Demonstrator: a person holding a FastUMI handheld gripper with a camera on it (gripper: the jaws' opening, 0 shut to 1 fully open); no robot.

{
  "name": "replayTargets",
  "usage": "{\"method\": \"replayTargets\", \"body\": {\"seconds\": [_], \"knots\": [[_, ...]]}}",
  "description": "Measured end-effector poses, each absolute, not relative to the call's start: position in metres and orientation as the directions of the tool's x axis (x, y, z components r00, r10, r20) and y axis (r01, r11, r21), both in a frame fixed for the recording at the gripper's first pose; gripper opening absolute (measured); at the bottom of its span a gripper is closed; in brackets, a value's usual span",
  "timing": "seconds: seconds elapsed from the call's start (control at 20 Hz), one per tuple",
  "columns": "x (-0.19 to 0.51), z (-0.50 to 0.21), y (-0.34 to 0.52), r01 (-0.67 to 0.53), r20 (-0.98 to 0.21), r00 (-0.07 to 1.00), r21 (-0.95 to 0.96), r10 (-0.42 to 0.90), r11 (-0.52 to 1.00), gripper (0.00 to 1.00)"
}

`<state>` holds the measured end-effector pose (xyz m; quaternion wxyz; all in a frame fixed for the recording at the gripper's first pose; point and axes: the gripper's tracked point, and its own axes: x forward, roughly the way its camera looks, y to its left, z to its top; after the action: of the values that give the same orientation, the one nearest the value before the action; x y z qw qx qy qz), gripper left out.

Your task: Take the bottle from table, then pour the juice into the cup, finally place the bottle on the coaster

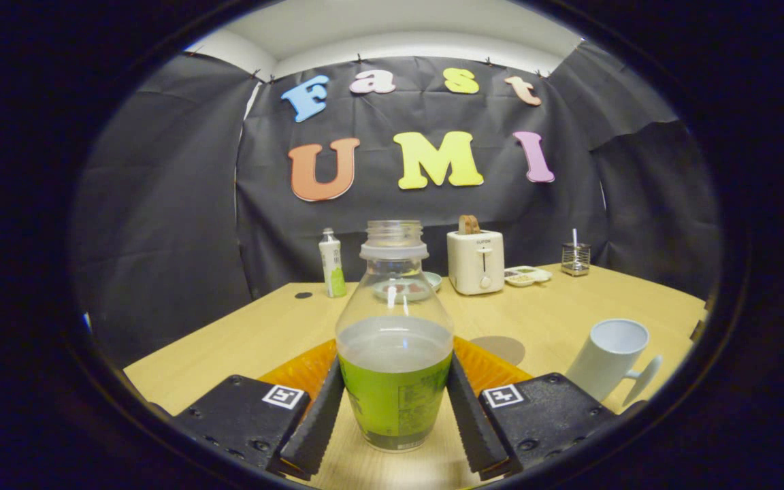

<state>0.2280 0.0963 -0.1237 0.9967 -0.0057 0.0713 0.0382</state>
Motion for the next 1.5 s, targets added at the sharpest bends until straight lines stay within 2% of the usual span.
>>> {"method": "replayTargets", "body": {"seconds": [0.45, 0.75, 0.9, 1.2, 1.5], "knots": [[0.215, -0.093, 0.083, -0.104, -0.103, 0.987, 0.153, 0.121, 0.983, 0.80], [0.208, -0.080, 0.086, -0.189, -0.058, 0.971, 0.406, 0.232, 0.894, 0.80], [0.214, -0.080, 0.071, -0.157, -0.070, 0.972, 0.508, 0.222, 0.847, 0.80], [0.215, -0.059, 0.057, -0.175, 0.016, 0.966, 0.773, 0.257, 0.610, 0.80], [0.220, -0.048, 0.042, -0.182, 0.096, 0.958, 0.930, 0.270, 0.319, 0.79]]}}
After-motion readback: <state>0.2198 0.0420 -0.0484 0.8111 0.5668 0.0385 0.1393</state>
